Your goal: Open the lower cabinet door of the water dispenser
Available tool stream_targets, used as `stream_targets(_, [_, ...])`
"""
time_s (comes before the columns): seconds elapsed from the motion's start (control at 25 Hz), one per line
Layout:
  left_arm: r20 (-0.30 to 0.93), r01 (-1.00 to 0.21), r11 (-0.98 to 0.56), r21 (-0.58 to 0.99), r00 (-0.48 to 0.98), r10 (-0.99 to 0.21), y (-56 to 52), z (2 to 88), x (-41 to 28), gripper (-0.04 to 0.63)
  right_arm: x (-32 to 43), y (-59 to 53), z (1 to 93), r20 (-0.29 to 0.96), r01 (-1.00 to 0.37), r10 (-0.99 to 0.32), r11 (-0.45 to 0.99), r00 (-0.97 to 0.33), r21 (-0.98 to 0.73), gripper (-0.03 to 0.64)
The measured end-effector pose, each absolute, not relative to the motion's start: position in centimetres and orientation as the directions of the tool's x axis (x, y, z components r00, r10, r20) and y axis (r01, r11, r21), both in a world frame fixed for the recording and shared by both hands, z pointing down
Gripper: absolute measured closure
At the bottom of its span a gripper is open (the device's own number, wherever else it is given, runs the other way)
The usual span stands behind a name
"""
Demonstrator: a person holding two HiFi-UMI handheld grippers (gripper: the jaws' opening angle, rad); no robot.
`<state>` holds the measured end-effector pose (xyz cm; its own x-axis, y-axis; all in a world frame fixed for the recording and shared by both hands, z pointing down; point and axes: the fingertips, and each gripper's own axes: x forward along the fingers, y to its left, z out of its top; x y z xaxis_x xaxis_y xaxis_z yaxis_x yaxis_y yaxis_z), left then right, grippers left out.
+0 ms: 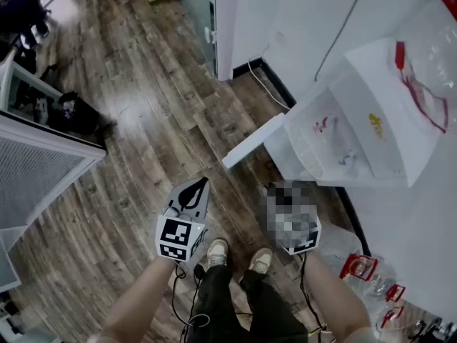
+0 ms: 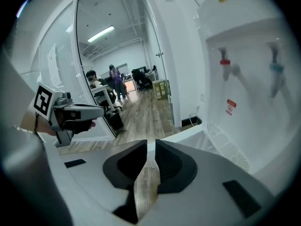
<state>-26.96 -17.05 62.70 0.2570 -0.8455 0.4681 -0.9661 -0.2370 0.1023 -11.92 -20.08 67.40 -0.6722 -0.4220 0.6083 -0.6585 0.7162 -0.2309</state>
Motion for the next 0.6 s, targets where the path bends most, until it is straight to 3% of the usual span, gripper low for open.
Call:
stream_targets(0.32, [0.421,-0.947,-0.306,0.096,0.317,-0.850,-17.4,53.5,-23.9,0.589,-8.9,-18.4,54.6,0.551,-0.657,-0.527,0.752,-0.648,-0.054,0.609])
stream_targets(0.6, [0.426,-0.935,-0.344,0.084,0.346,-0.836,-17.2,47.3,-21.5,0.589,-5.2,-17.7,46.5,0.529,-0.739,-0.580,0.658,-0.619,-0.144,0.611])
